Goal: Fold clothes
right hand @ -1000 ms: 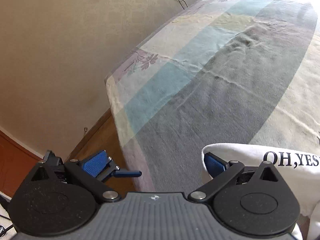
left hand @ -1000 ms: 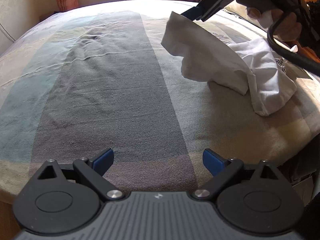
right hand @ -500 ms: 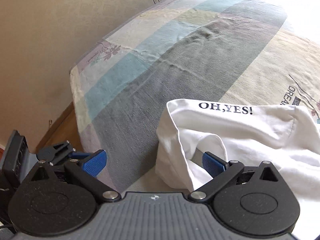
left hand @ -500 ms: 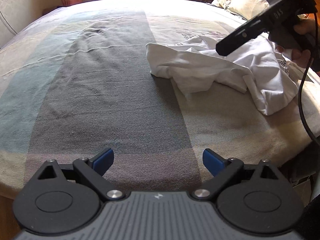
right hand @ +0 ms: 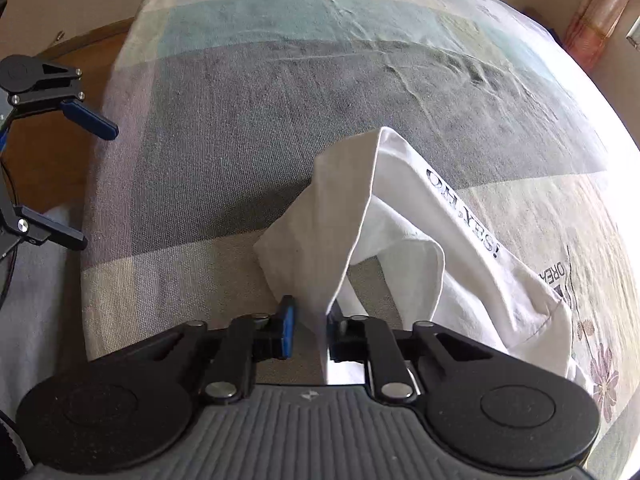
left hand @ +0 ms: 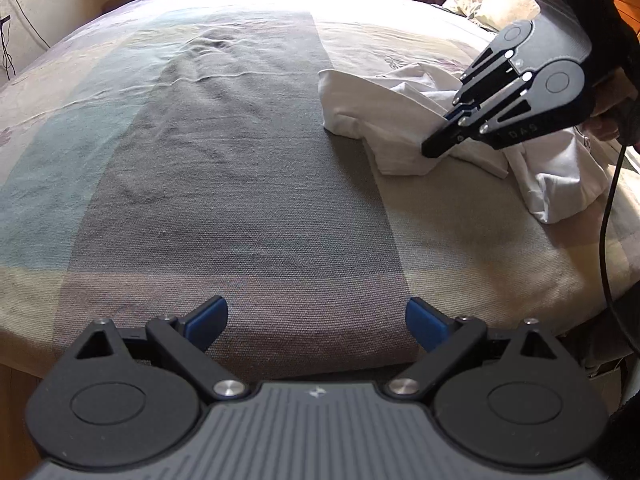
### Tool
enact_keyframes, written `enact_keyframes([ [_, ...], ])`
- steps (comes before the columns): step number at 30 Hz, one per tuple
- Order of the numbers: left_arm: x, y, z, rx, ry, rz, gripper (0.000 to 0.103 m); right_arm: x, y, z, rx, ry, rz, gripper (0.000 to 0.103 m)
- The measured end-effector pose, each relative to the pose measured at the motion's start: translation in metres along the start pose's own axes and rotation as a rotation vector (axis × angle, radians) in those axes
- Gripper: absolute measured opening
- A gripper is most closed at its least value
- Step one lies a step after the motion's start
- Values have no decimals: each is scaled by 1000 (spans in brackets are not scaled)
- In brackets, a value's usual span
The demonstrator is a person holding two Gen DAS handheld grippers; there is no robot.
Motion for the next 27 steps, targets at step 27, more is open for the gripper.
enact_keyframes([
  [27, 20, 10, -26, -12, 82, 57, 96, 6, 58, 21, 209, -492, 341, 36],
])
Point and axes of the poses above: each gripper's, at about its wrist camera, not at the fingertips, and y roughly against the way its jaws point, z to its right, x to its top, the point moved 6 cm from there along -y, roughly the way its jaws point, and after that the axes turned 7 degrees about x, right-handed, at the moved point
